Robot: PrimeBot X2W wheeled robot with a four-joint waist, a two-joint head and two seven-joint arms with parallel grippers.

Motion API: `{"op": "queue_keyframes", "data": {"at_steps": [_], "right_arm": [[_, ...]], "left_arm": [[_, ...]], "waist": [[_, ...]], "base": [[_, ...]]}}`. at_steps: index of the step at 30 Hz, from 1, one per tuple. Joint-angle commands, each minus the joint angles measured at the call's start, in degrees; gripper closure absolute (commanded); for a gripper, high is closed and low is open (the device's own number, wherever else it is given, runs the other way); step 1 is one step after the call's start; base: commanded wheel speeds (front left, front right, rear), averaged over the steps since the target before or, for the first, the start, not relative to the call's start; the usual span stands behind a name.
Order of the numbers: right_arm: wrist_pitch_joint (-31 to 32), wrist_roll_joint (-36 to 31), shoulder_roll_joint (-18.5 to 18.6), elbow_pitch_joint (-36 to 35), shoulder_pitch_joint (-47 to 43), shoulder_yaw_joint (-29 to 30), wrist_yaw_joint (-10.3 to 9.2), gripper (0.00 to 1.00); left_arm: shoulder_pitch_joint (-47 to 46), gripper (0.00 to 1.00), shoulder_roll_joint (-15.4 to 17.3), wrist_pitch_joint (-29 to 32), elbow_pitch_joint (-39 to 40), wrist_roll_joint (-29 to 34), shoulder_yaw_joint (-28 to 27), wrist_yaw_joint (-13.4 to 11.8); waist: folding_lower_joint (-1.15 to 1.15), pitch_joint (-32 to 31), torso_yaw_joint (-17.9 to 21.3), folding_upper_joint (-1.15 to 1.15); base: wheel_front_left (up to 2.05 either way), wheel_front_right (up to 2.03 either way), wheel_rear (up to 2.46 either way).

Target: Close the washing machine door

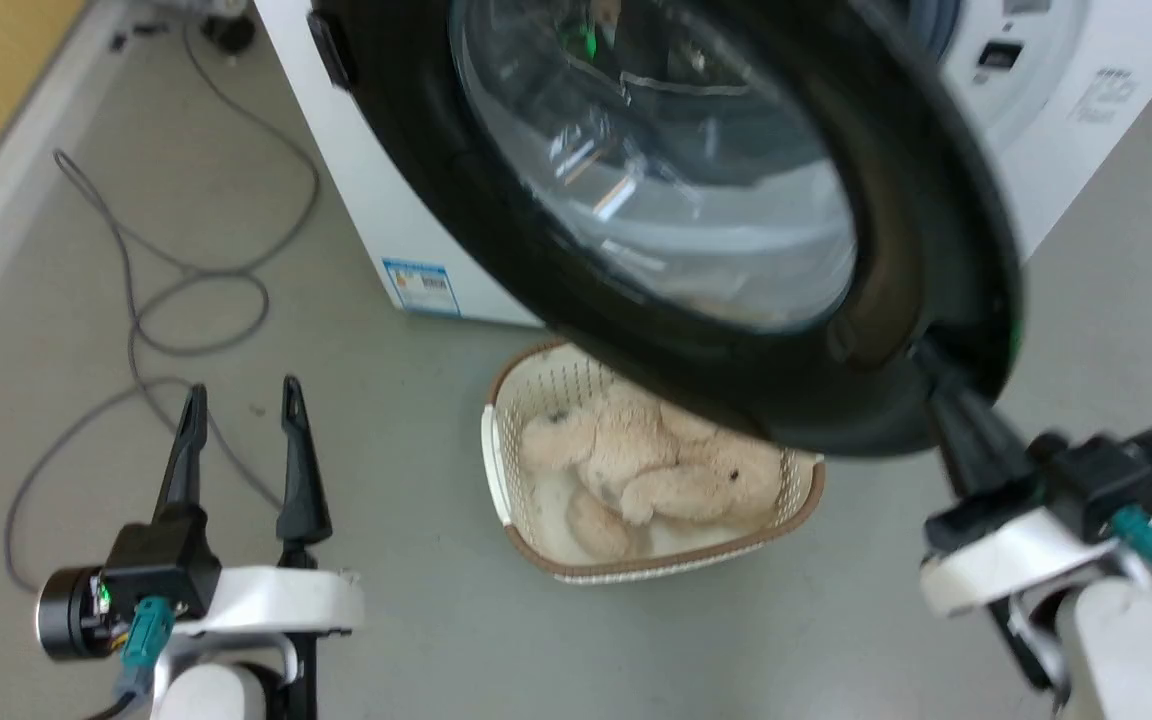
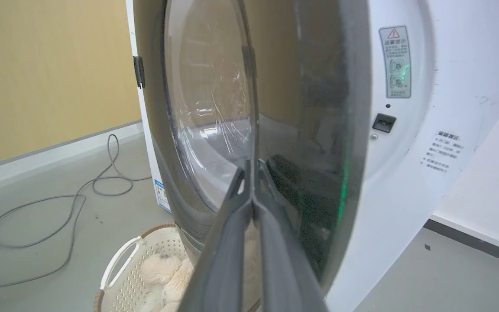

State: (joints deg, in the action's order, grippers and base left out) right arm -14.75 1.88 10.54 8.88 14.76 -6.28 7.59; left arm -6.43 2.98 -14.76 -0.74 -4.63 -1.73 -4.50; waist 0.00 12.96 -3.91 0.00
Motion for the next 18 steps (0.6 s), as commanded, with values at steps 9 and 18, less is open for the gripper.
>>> {"op": "queue_keyframes", "data": {"at_steps": [9, 18], "right_arm": [[-0.3, -1.4, 0.6, 5.0, 11.2, 5.3, -0.1, 1.0], [-0.3, -3.9, 2.2, 9.9, 22.0, 9.8, -0.1, 1.0]], "left_arm": [[-4.5, 0.0, -0.1, -0.2, 0.5, -0.9, 1.8, -0.1], [-7.7, 0.0, -0.1, -0.2, 1.2, -1.7, 3.2, -0.7]], "waist": [[0.0, 7.1, -1.2, 0.0], [0.0, 12.0, -2.3, 0.0]], "base": [[0.0, 0.0, 0.0], [0.0, 0.0, 0.0]]}}
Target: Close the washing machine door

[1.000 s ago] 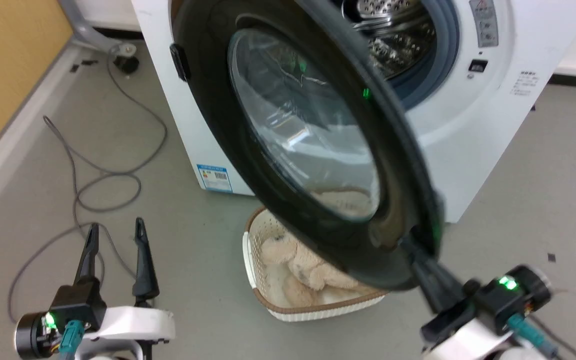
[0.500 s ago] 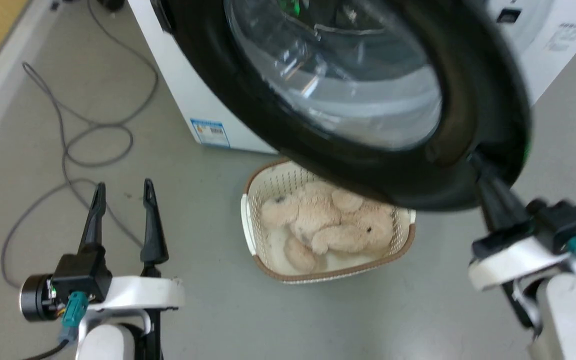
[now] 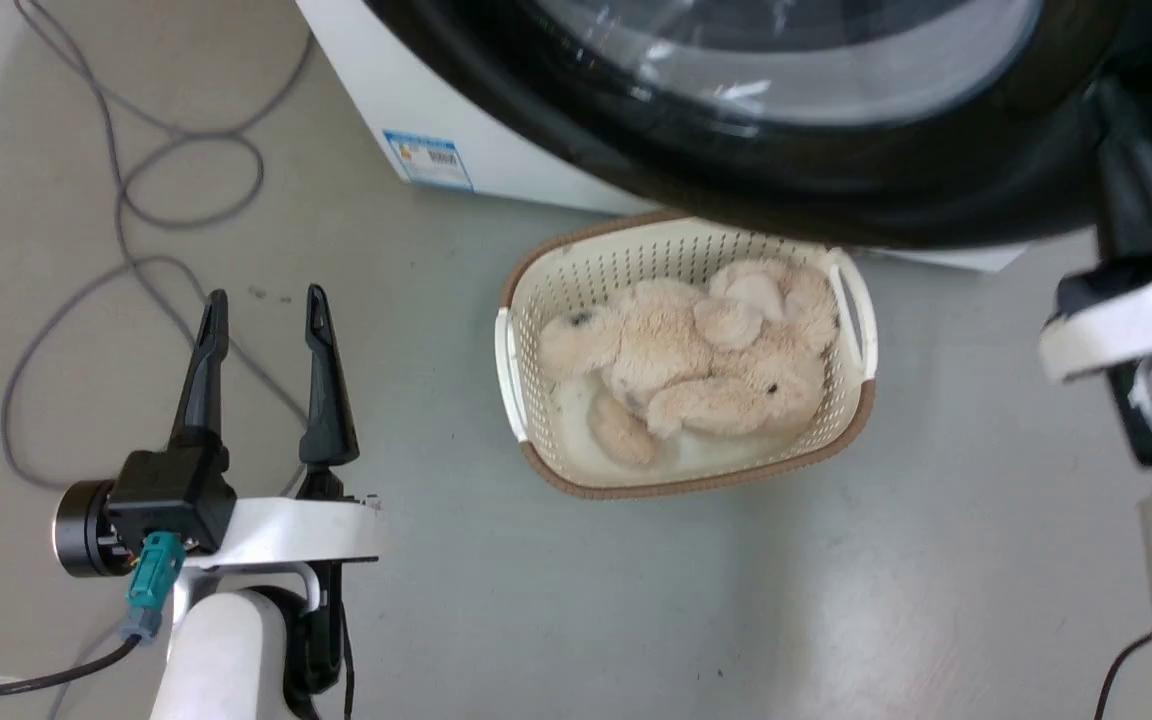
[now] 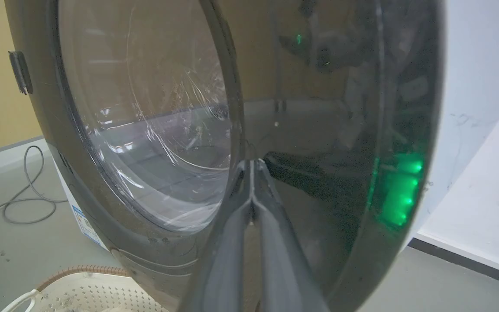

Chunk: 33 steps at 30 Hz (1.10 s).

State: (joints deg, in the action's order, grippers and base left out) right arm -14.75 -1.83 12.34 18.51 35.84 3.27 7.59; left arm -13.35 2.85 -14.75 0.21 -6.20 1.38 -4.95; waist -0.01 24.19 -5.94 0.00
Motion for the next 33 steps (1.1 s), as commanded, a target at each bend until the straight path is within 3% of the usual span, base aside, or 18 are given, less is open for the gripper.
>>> {"op": "queue_keyframes", "data": {"at_steps": [1, 8, 18, 26, 33], "right_arm": [[-0.3, -0.6, 0.5, 1.1, 2.0, 0.7, -0.1, 1.0], [-0.3, -2.5, 2.0, 7.1, 9.3, 3.8, -0.1, 1.0], [-0.3, -5.2, 2.9, 10.4, 13.7, 5.4, -0.1, 1.0], [-0.3, -6.7, 1.7, 11.2, 14.6, 8.7, -0.1, 1.0], [-0.3, -6.1, 0.5, 9.0, 10.6, 8.8, -0.1, 1.0]], "left_arm": [[-1.0, 0.0, 0.0, -0.2, 0.2, -0.3, 0.2, -0.4], [-2.1, 0.0, 0.0, -0.2, 0.4, -1.0, 1.1, -0.9], [-3.3, 0.0, 0.0, -0.2, 0.5, -1.5, 1.8, -1.2], [-3.9, 0.0, 0.0, -0.2, 0.5, -1.7, 1.9, -1.4], [-2.4, 0.0, 0.0, -0.2, -0.6, -1.3, 1.3, -1.4]], "waist": [[0.01, 1.2, -0.2, 0.0], [0.01, 3.5, -0.5, 0.0], [0.01, 4.9, -0.8, 0.0], [0.01, 5.1, -0.7, 0.0], [0.01, 1.4, 0.3, 0.0]], "base": [[0.0, 0.0, 0.0], [0.0, 0.0, 0.0], [0.0, 0.0, 0.0], [0.0, 0.0, 0.0], [0.0, 0.0, 0.0]]}}
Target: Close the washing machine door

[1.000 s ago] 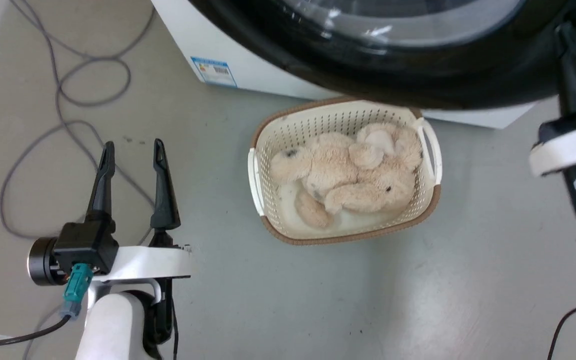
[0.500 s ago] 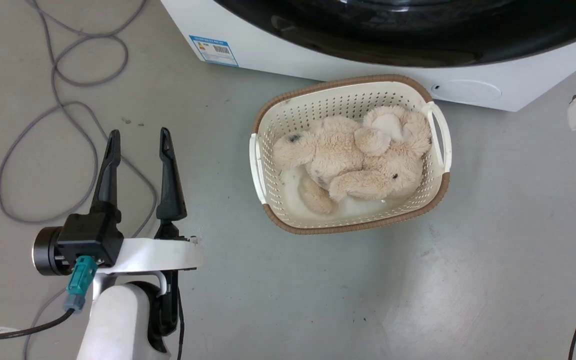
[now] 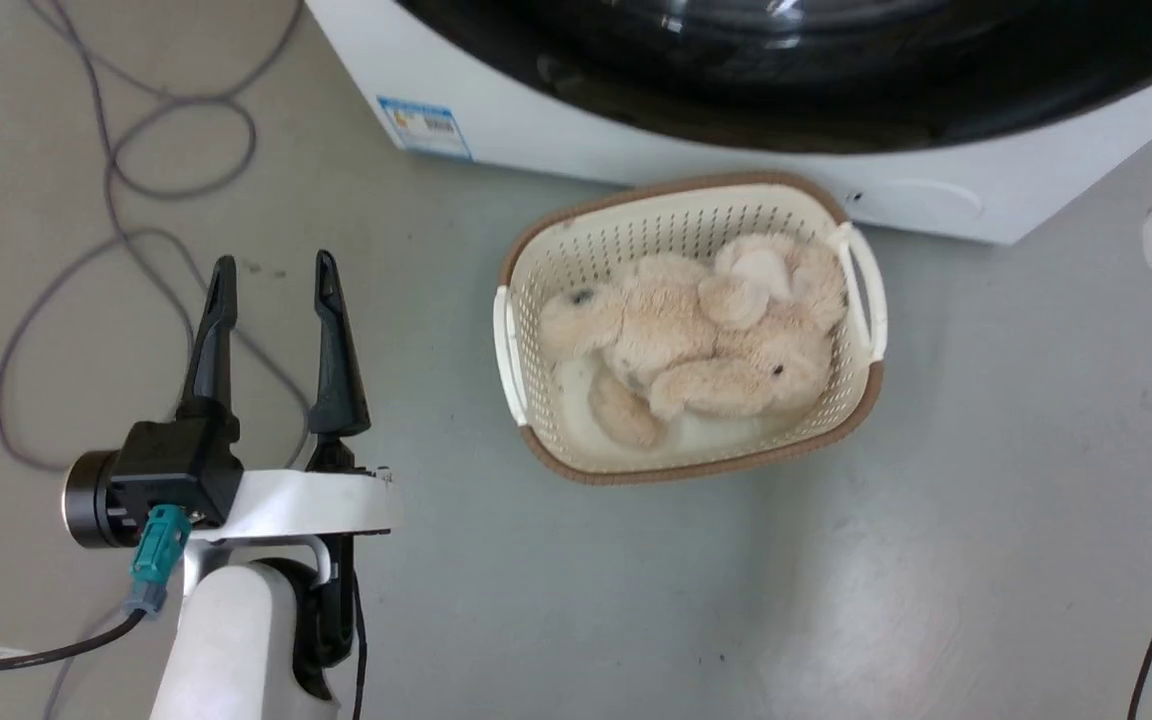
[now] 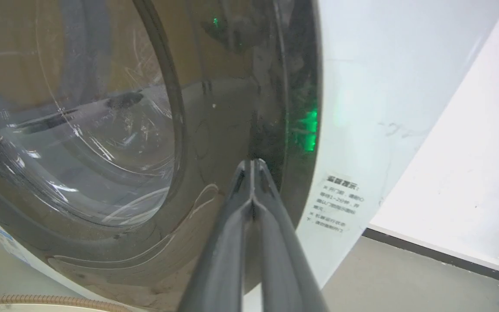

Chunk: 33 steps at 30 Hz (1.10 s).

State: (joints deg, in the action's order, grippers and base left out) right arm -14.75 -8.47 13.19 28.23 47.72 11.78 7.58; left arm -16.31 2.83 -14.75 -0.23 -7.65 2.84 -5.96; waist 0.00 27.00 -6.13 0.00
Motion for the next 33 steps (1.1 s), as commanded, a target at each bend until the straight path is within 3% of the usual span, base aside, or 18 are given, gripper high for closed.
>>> {"op": "queue_keyframes", "data": {"at_steps": [1, 12, 24, 25, 26, 27, 33], "right_arm": [[-0.3, 0.8, -0.6, -1.6, -2.2, 0.4, -0.09, 1.0], [-0.3, 3.4, -3.6, -16.3, -13.0, -0.2, -0.09, 1.0], [-0.3, 7.0, -7.1, -21.0, -23.9, -3.9, -0.09, 1.0], [-0.3, 7.5, -7.2, -20.7, -25.0, -4.6, -0.09, 0.73], [-0.3, 7.9, -7.2, -20.6, -26.1, -5.2, -0.09, 0.31], [-0.3, 8.4, -7.4, -20.5, -27.2, -5.5, -0.09, 0.0], [-0.3, 10.8, -8.9, -20.2, -34.7, -7.9, -0.09, 0.0]], "left_arm": [[1.0, 0.0, 0.1, -0.2, -0.3, 0.3, -0.3, -0.5], [5.9, 0.0, 0.0, -0.2, -1.7, 2.3, -2.7, 0.2], [10.8, 0.0, 0.0, -0.2, -2.9, 3.1, -3.8, 0.6], [11.3, 0.0, 0.0, -0.2, -2.9, 3.1, -3.8, 0.6], [11.8, 0.0, 0.0, -0.2, -2.9, 3.0, -3.9, 0.5], [12.3, 0.0, 0.0, -0.2, -2.9, 3.0, -4.0, 0.4], [16.4, 0.0, 0.0, -0.2, -2.1, 3.2, -4.4, 0.5]], "waist": [[0.0, -2.2, 0.7, 0.0], [0.0, -11.4, 5.3, 0.0], [0.0, -18.8, 9.8, 0.0], [0.0, -19.4, 10.1, 0.0], [0.0, -20.0, 10.5, 0.0], [0.0, -20.6, 10.8, 0.0], [0.0, -24.6, 13.5, 0.0]], "base": [[0.0, 0.0, 0.0], [0.0, 0.0, 0.0], [0.0, 0.0, 0.0], [0.0, 0.0, 0.0], [0.0, 0.0, 0.0], [0.0, 0.0, 0.0], [0.0, 0.0, 0.0]]}}
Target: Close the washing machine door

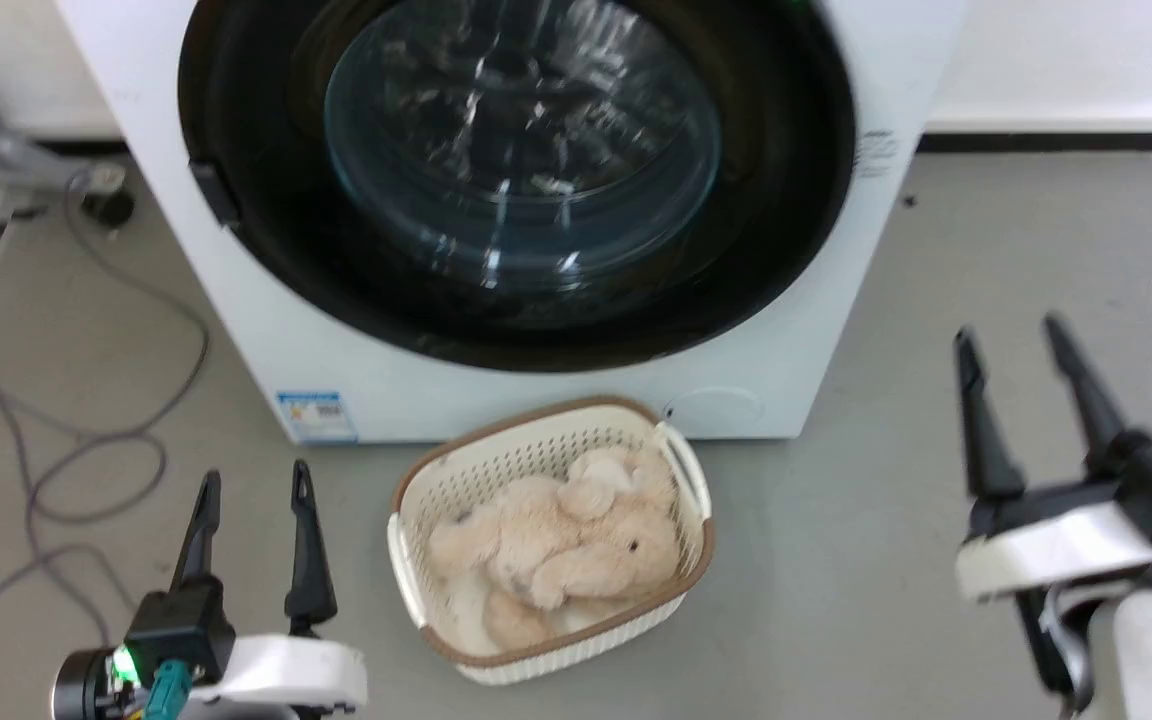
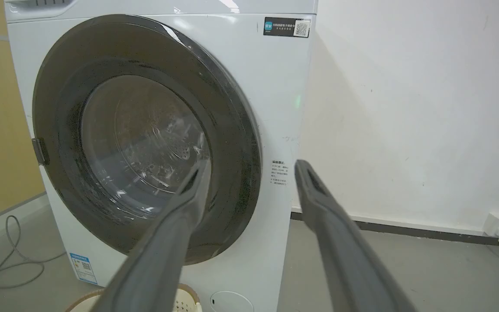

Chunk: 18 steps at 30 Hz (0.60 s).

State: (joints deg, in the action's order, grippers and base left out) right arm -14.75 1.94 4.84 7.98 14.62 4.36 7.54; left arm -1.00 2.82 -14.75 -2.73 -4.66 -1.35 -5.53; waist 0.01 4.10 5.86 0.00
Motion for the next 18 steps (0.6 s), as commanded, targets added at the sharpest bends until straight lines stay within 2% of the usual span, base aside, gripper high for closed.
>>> {"op": "queue_keyframes", "data": {"at_steps": [1, 18], "right_arm": [[-0.3, 0.4, -0.5, 0.0, -1.6, -0.5, -0.05, 0.0], [-0.3, 7.5, -1.9, -0.1, -13.3, -3.9, -0.05, 0.0]], "left_arm": [[1.1, 0.0, 0.1, -0.2, 0.4, 0.2, -0.3, 0.1], [5.8, 0.0, 0.1, -0.2, 0.5, 0.5, 0.1, 0.2]], "waist": [[-0.01, -1.7, 1.5, 0.0], [-0.01, -4.9, 2.7, 0.0]], "base": [[0.0, 0.0, 0.0], [0.0, 0.0, 0.0]]}}
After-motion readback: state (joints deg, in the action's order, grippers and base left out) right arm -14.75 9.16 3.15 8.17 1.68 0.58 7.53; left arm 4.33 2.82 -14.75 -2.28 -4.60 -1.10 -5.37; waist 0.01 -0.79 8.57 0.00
